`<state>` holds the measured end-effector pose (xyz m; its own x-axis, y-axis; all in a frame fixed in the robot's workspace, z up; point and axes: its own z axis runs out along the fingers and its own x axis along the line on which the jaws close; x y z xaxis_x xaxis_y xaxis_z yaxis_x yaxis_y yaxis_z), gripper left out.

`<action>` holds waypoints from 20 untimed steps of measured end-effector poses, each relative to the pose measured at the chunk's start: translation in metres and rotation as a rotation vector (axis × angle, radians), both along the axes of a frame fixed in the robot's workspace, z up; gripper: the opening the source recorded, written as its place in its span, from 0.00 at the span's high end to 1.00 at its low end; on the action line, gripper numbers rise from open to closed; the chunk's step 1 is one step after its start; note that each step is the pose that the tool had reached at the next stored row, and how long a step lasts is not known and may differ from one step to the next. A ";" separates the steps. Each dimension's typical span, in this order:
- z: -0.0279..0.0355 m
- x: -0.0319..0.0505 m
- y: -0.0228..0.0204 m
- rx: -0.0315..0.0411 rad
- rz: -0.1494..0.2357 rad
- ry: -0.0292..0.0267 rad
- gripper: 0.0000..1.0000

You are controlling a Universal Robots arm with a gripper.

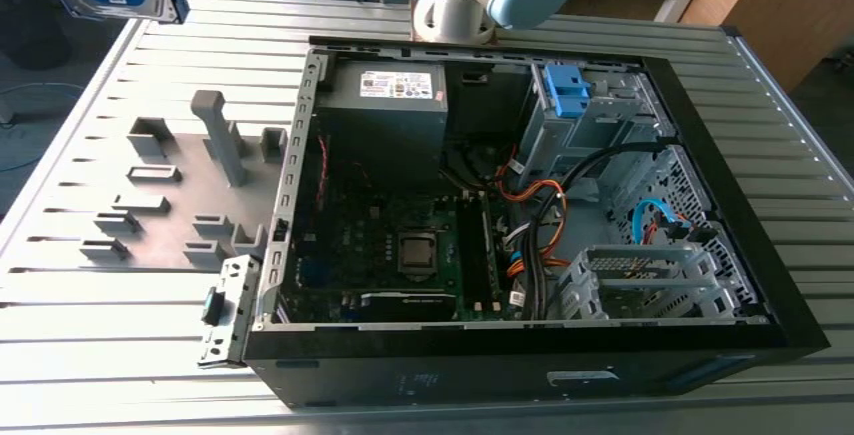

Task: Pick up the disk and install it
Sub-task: 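Pick up the disk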

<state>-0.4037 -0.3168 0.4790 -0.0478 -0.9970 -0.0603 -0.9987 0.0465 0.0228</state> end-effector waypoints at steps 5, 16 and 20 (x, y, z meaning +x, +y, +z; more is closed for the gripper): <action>0.0013 0.0001 0.0000 0.0002 0.000 -0.0001 0.64; 0.0040 0.0002 0.0000 0.0006 0.000 0.0000 0.64; 0.0051 0.0004 0.0000 0.0007 0.000 0.0001 0.64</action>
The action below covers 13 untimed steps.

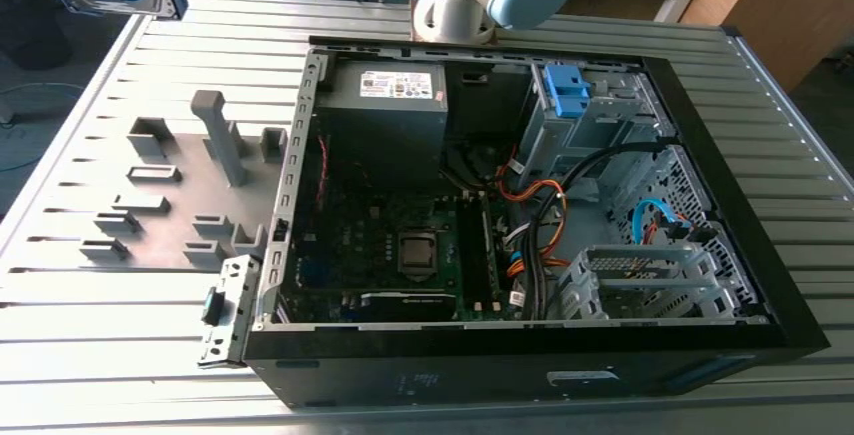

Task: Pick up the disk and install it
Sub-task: 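Pick up the disk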

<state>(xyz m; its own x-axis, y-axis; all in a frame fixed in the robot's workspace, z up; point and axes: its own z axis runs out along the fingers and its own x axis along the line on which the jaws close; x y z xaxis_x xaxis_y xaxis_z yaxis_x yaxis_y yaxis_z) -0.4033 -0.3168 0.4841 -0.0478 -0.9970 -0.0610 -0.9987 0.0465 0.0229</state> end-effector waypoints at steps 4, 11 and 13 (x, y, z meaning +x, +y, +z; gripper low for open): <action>0.0010 0.0001 0.0000 0.0001 0.000 -0.0001 0.64; 0.0027 0.0004 0.0000 0.0001 0.000 -0.0001 0.64; 0.0031 0.0005 0.0000 0.0002 0.000 -0.0001 0.64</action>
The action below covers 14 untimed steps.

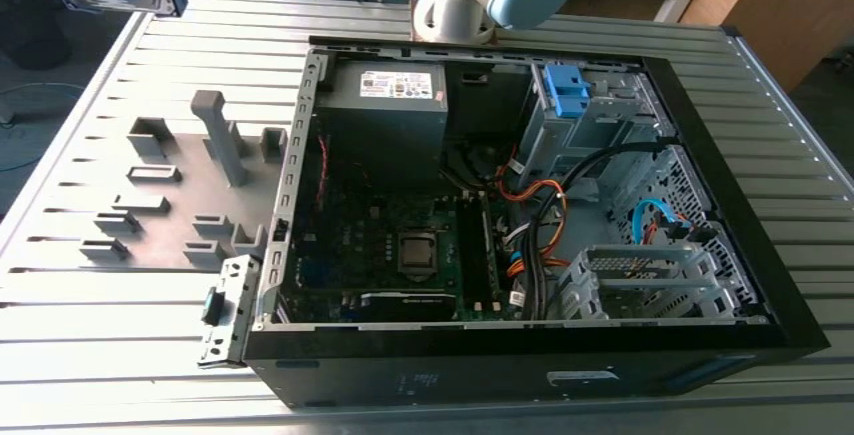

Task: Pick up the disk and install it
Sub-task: 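Pick up the disk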

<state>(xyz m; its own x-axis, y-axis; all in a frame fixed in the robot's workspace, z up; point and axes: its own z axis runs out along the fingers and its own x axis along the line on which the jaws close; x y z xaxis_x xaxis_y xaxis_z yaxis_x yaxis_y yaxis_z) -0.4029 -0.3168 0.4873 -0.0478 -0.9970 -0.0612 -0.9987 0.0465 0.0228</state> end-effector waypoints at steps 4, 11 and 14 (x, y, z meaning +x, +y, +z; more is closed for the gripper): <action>0.0009 0.0001 0.0000 0.0000 0.000 0.0001 0.64; 0.0025 0.0003 0.0000 0.0000 0.000 0.0000 0.64; 0.0032 0.0004 0.0000 -0.0001 0.000 0.0000 0.64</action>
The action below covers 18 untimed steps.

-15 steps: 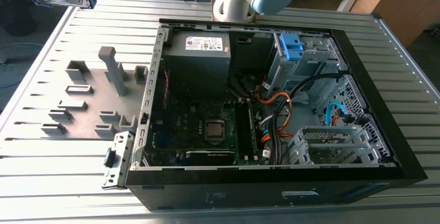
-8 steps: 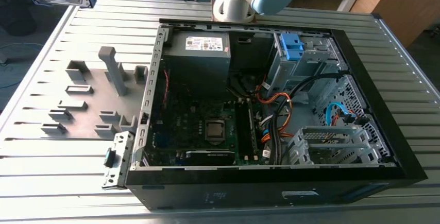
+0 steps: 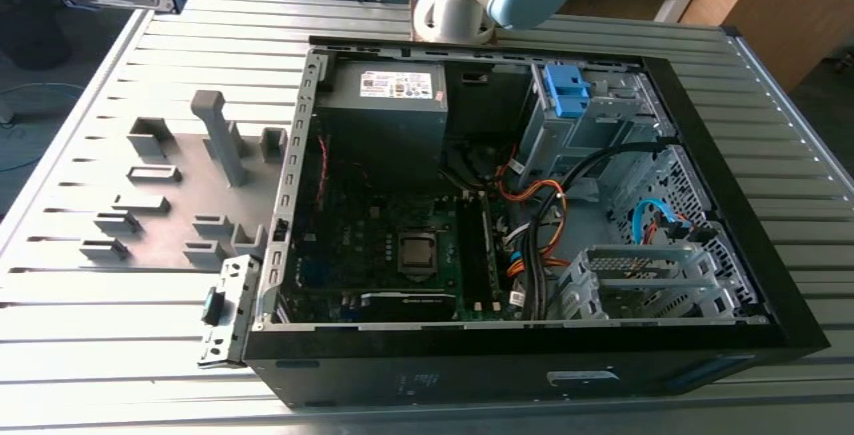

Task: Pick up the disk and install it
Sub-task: 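Pick up the disk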

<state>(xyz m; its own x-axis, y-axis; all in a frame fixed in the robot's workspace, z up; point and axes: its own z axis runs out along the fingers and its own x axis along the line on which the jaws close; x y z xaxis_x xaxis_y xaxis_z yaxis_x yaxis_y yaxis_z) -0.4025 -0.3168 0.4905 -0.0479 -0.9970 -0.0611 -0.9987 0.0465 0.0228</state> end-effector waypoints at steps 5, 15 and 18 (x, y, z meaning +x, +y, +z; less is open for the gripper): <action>0.0011 0.0001 0.0000 0.0000 0.000 0.0000 0.64; 0.0036 0.0004 0.0000 0.0000 0.000 0.0000 0.64; 0.0045 0.0005 0.0000 0.0000 0.000 0.0000 0.64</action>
<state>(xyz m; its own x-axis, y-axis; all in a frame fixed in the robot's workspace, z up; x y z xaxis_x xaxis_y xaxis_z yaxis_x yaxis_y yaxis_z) -0.4020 -0.3168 0.4950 -0.0479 -0.9970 -0.0612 -0.9987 0.0465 0.0229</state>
